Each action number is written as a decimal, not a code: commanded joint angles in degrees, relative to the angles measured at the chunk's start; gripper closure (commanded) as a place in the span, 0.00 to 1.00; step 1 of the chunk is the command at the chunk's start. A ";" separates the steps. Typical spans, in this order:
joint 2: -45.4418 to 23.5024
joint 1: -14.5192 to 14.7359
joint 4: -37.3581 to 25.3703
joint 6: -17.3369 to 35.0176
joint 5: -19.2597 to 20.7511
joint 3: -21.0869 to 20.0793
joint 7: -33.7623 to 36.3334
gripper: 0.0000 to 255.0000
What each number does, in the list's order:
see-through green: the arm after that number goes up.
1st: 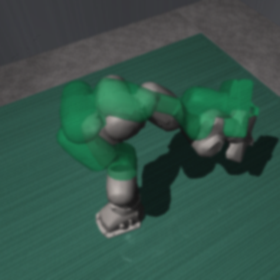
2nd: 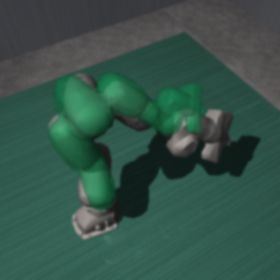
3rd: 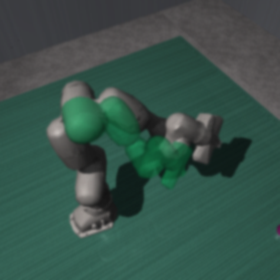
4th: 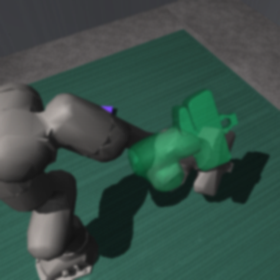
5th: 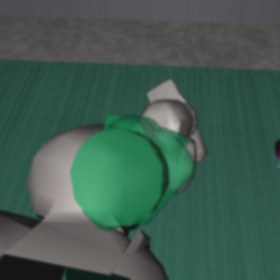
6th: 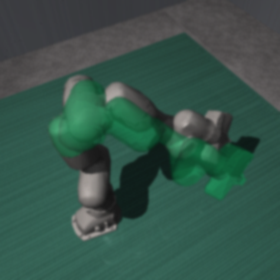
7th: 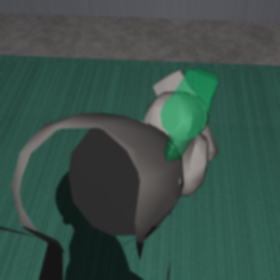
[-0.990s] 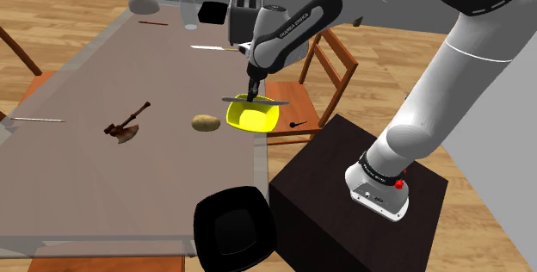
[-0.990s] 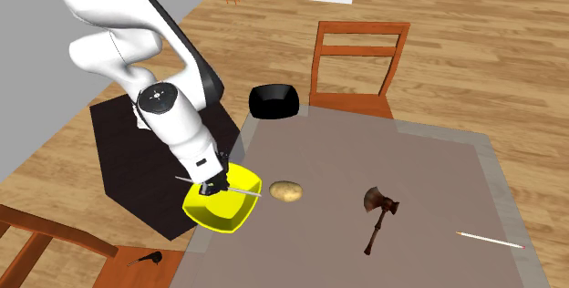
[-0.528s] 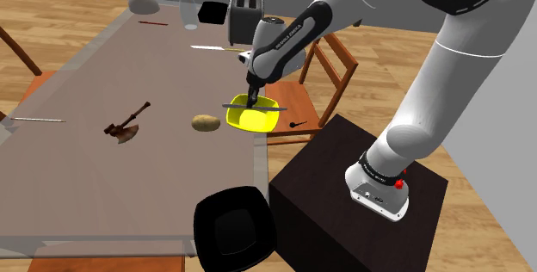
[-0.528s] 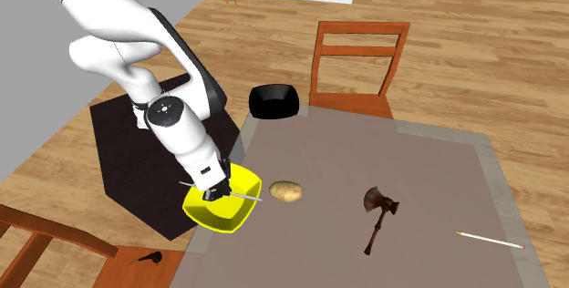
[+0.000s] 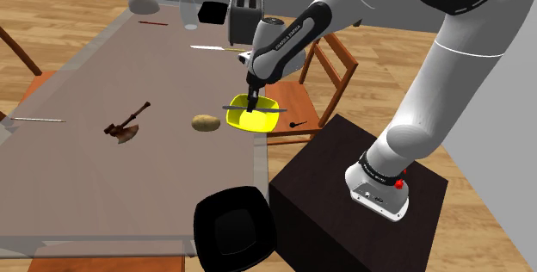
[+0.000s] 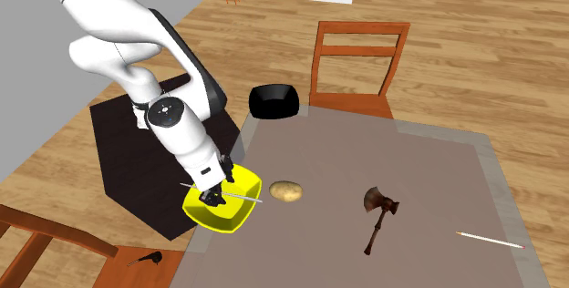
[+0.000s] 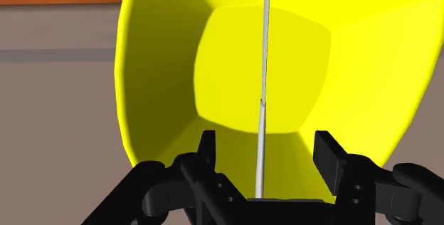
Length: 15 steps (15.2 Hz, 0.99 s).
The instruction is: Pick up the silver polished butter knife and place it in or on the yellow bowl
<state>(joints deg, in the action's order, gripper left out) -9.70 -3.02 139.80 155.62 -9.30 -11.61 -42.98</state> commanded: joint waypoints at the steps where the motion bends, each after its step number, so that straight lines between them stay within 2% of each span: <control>1: 0.00 0.00 0.00 0.00 0.00 0.00 0.00 0.00; 4: 0.00 0.00 0.00 0.00 0.00 0.00 0.00 0.00; 8: 7.45 -0.72 0.24 -7.23 -0.98 -0.01 -0.68 0.00; 15: 7.45 -0.70 0.24 -7.23 -0.99 0.01 -0.68 0.00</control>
<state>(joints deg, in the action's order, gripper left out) -2.27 -3.72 140.03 148.41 -10.28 -11.60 -43.66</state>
